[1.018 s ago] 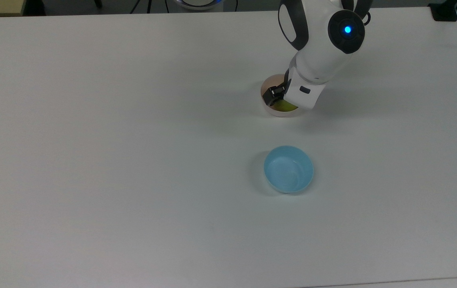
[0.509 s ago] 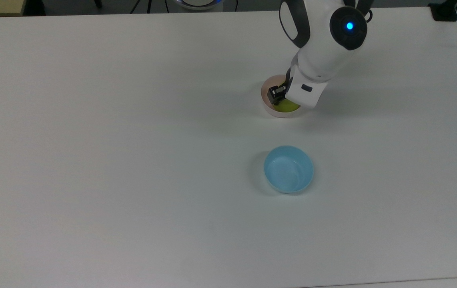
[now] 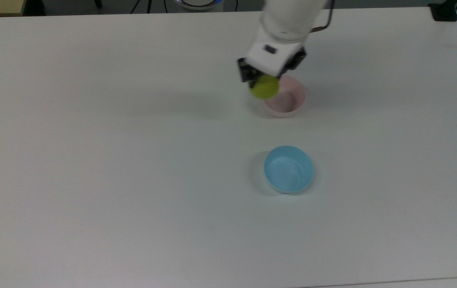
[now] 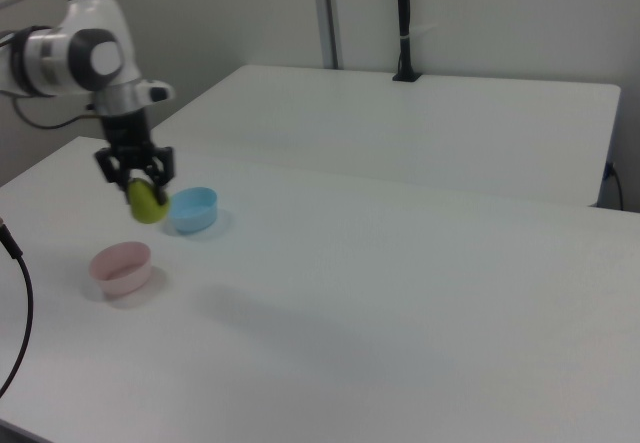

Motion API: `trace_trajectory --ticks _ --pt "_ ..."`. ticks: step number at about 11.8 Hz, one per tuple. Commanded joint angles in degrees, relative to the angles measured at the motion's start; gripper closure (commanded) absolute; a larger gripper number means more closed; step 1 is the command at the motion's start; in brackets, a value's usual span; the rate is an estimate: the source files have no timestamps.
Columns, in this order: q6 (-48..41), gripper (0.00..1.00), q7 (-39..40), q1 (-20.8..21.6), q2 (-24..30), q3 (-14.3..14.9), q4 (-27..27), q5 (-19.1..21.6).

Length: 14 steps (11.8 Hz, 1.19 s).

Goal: Pick up a pear from the bowl
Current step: 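Lift the pear up out of the pink bowl, then carry the pear away from the bowls and lower it to the table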

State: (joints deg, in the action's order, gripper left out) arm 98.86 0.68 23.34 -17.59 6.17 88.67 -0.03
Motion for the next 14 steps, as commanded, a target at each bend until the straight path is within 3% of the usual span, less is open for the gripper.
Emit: trace_trajectory --ticks 1,4,9,11,12,14 --pt "0.02 0.82 3.52 -9.25 -0.25 -0.19 -1.04 -0.50" --pt "8.08 0.80 4.24 -14.28 -3.92 -0.19 -0.87 -0.67" --pt "13.12 0.71 3.80 -14.29 -12.28 -0.19 -0.69 -4.19" --pt "13.12 0.33 3.80 -14.29 -12.47 -0.19 -0.69 -4.89" --pt "13.03 0.00 3.72 -14.20 -12.30 -0.19 -0.78 -5.85" --pt "12.59 0.00 3.72 -14.46 -9.50 -0.19 -0.96 -5.51"
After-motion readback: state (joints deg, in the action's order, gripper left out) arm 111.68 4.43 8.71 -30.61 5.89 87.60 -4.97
